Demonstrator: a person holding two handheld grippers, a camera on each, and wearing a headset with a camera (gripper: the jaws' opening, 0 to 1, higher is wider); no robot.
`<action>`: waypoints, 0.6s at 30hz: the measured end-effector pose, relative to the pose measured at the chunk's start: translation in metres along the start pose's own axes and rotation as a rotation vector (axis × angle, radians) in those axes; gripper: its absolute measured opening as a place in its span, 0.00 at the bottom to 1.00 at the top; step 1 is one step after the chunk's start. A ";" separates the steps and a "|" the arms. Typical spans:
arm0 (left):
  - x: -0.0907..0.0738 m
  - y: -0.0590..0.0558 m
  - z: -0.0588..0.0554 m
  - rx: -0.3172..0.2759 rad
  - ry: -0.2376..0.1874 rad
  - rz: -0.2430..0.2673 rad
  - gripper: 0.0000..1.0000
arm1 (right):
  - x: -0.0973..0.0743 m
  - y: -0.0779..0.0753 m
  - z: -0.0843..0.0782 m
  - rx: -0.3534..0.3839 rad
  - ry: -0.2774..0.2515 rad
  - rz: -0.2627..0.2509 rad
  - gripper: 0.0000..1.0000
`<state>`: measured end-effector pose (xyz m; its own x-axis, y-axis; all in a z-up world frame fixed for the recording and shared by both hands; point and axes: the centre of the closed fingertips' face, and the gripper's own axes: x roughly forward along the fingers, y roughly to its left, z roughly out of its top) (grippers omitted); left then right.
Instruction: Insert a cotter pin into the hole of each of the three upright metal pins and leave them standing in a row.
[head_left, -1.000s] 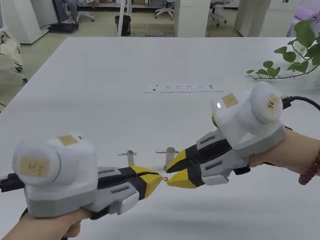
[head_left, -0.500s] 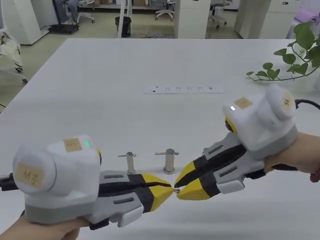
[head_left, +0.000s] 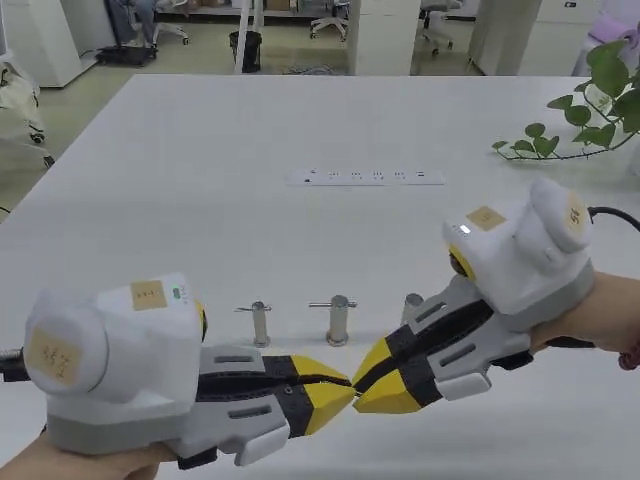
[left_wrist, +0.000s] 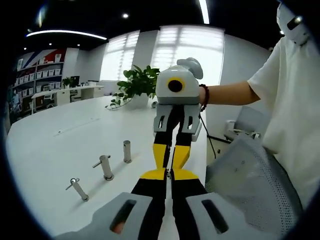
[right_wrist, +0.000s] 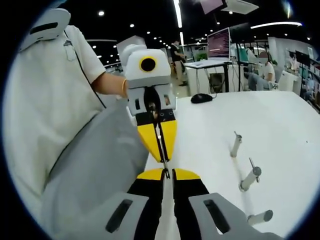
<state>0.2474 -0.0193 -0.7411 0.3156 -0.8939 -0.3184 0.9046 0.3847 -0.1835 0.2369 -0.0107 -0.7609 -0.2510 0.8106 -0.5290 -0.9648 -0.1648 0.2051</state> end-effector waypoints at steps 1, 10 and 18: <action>0.000 -0.001 0.000 0.001 0.001 -0.001 0.00 | 0.000 0.001 0.000 0.000 0.002 0.003 0.08; 0.002 -0.001 -0.001 0.003 0.001 -0.007 0.00 | 0.000 0.001 -0.004 -0.069 0.029 0.003 0.04; 0.008 0.005 -0.004 0.012 0.003 0.038 0.03 | -0.005 -0.005 -0.007 -0.106 0.086 -0.029 0.03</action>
<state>0.2538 -0.0236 -0.7479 0.3487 -0.8780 -0.3279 0.8953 0.4155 -0.1604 0.2420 -0.0180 -0.7651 -0.2238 0.7656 -0.6031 -0.9736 -0.2039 0.1025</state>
